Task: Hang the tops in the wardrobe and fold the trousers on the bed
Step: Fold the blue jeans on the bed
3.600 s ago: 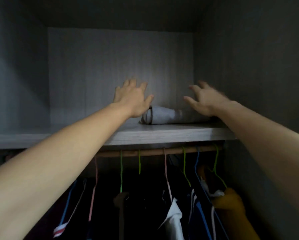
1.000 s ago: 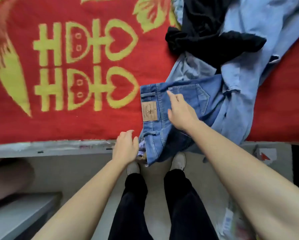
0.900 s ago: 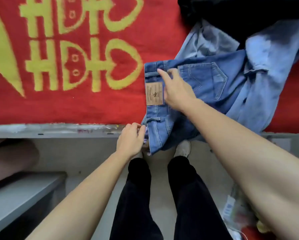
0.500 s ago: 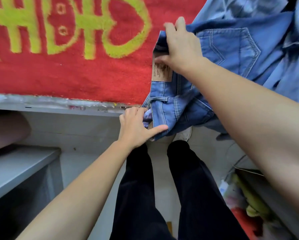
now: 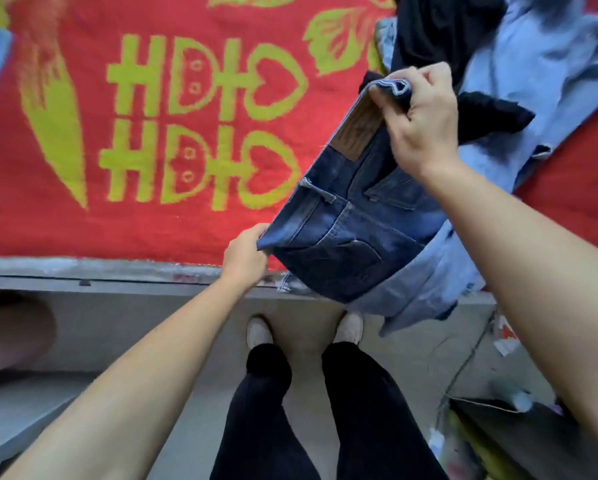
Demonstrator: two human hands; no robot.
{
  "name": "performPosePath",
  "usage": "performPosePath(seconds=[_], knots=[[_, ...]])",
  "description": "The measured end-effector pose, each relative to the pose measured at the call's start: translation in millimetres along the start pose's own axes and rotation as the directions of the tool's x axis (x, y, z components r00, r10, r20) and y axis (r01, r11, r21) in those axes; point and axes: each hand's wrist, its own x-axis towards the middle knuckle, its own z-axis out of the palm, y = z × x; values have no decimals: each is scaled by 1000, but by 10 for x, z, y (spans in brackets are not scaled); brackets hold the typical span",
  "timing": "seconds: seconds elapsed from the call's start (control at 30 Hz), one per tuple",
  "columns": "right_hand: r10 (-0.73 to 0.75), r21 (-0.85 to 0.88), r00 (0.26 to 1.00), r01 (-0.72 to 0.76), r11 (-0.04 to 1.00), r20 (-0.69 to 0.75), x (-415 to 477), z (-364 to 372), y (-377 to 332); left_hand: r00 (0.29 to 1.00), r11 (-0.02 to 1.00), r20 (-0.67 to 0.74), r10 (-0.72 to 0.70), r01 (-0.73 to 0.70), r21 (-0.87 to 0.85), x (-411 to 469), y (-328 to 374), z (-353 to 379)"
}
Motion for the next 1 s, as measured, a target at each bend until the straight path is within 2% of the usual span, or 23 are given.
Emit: performPosePath(seconds=[0.13,0.27,0.33,0.47,0.57,0.8,0.93,1.0], knots=[[15,90,991,-3,996,-134,187,-734,-686,985,988,-172,14,-41,-149,48,523,-1079],[66,143,962,-29,989,-267,430,-1538,-1454,912,962,-369,177,-239,-129,-127,1322,-2309],[106,239,929,-19,971,-356,550,-1953,-1790,819,925,-490,299,-376,-63,-309,1804,-2938],[166,483,882,77,872,-442,663,-2615,-2298,555,823,-683,475,-555,121,-805,2595,-3966],[160,606,885,159,779,-438,612,-2872,-2590,464,765,-733,497,-634,117,-1108,2794,-4449],[-41,539,894,304,785,-445,332,-3235,-3333,394,697,-785,478,-714,66,-1533,2846,-5162],[-55,583,866,380,718,-497,303,-3584,-3758,275,589,-835,477,-805,72,-1881,3113,-5480],[-64,589,858,403,701,-510,290,-3711,-3921,239,521,-846,477,-852,52,-2023,3217,-5619]])
